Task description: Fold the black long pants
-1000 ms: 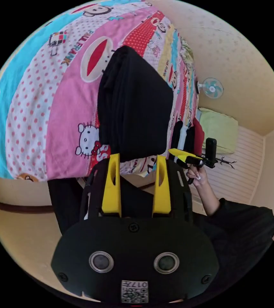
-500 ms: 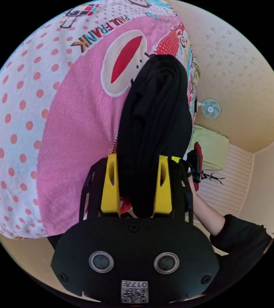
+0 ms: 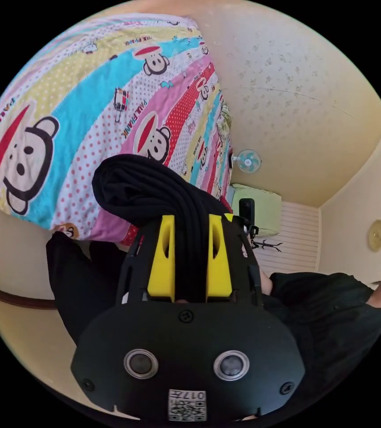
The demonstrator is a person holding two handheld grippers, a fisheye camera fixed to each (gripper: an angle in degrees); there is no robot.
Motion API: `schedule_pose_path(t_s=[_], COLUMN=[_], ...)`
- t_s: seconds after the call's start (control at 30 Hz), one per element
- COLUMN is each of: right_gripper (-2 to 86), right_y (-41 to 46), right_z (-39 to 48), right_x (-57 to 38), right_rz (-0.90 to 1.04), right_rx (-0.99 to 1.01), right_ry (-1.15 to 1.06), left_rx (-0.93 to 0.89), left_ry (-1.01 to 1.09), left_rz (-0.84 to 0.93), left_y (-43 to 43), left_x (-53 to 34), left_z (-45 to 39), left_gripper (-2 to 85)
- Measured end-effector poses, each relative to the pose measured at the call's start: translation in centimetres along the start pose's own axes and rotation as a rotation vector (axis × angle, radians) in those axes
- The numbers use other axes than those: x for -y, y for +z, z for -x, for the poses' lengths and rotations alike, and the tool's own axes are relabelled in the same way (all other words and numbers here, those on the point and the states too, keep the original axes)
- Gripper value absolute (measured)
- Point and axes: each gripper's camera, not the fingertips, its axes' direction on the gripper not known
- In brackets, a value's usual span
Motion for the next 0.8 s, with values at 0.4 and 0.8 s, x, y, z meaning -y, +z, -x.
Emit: schedule_pose_path(t_s=[0.4,0.8], right_gripper=[10.7,0.9], right_y=[8.9,-6.5], right_z=[3.1,3.1], right_x=[9.2,-16.5], right_rz=[0.137,-0.197], right_rx=[-0.333,-0.865], right_ry=[0.001,0.46], left_rx=[0.14,-0.222], left_ry=[-0.413,-0.381], left_rz=[-0.336,0.203], left_y=[-23.6,-11.8], left_x=[4.6,14.5], left_z=[9.2,7.2], left_gripper=[9.6,3.5])
